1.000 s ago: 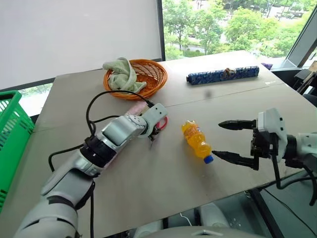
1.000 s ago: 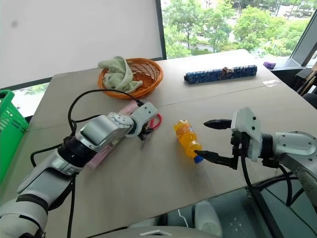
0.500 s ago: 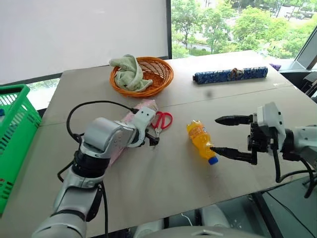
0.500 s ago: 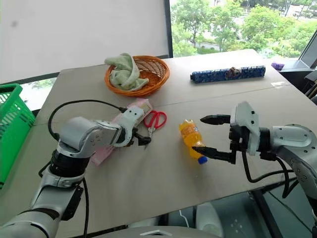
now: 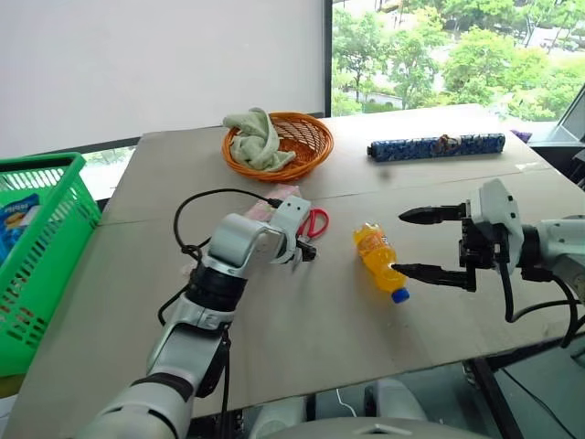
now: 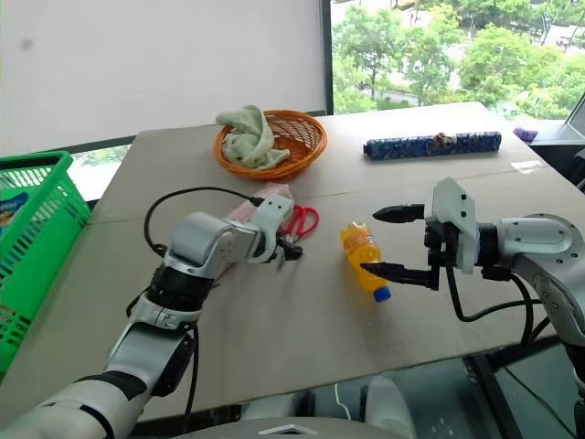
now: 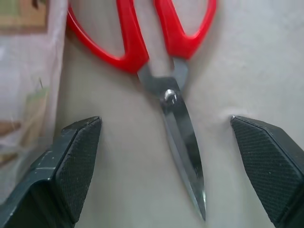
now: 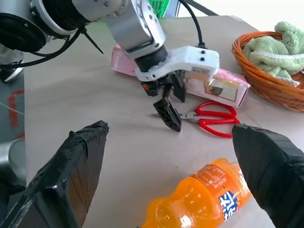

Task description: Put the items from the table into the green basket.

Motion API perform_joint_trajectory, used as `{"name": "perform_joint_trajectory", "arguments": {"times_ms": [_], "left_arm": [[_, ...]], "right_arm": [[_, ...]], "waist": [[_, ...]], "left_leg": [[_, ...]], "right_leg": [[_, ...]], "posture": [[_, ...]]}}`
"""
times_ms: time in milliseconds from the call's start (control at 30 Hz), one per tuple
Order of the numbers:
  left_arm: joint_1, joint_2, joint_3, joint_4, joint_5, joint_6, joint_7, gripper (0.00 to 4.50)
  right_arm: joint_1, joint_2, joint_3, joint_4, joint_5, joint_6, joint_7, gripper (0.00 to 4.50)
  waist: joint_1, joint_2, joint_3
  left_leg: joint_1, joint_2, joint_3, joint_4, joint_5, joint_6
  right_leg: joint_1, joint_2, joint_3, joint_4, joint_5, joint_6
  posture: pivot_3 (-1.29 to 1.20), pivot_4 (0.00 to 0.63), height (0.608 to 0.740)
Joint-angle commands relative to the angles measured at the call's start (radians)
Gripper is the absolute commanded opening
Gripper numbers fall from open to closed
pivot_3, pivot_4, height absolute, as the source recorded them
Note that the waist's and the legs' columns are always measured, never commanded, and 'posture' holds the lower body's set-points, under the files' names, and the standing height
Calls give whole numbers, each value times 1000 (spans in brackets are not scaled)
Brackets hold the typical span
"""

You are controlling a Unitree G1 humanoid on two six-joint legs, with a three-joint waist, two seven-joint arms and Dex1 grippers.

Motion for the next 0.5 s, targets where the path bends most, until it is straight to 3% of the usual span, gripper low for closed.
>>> {"name": "perform_joint_trajectory", "arguments": {"times_ms": [33, 167, 300, 433, 500], "left_arm": [[-10, -33, -22, 106, 72, -79, 28, 3611], [17, -63, -5, 107, 74, -118, 13, 1812], [89, -24, 16, -36, 35, -138, -60, 28], [203, 98, 9, -230, -24, -154, -194, 14], [328, 206, 37, -359, -52, -237, -287, 14]], "right_arm": [[7, -7, -23, -22, -5, 1, -18, 4500], [38, -41, -19, -8, -49, -3, -18, 4500], [41, -37, -22, -9, -51, -3, -27, 4500], [43, -31, -18, -11, -55, -5, -32, 4500], [42, -24, -18, -10, -54, -7, -36, 4500]], "waist": [[0, 0, 0], [-2, 3, -5], [-11, 6, -9], [-32, 6, -9], [-45, 6, -10]], "left_leg": [[0, 0, 0, 0, 0, 0], [-1, 0, 0, 0, 0, 0], [0, 0, 0, 0, 0, 0], [-3, 2, 0, -1, 0, 0], [-7, 3, 3, -3, 1, 3]], "right_leg": [[1, -1, -1, -1, 0, 0], [3, -3, -2, -3, 0, 0], [3, -4, -2, -2, 1, 2], [-1, -1, -2, -2, 0, 2], [-7, 0, 2, -2, 1, 2]], "posture": [[-127, 0, 740], [-139, 0, 740], [-143, 0, 740], [-136, 0, 740], [-128, 0, 740]]}}
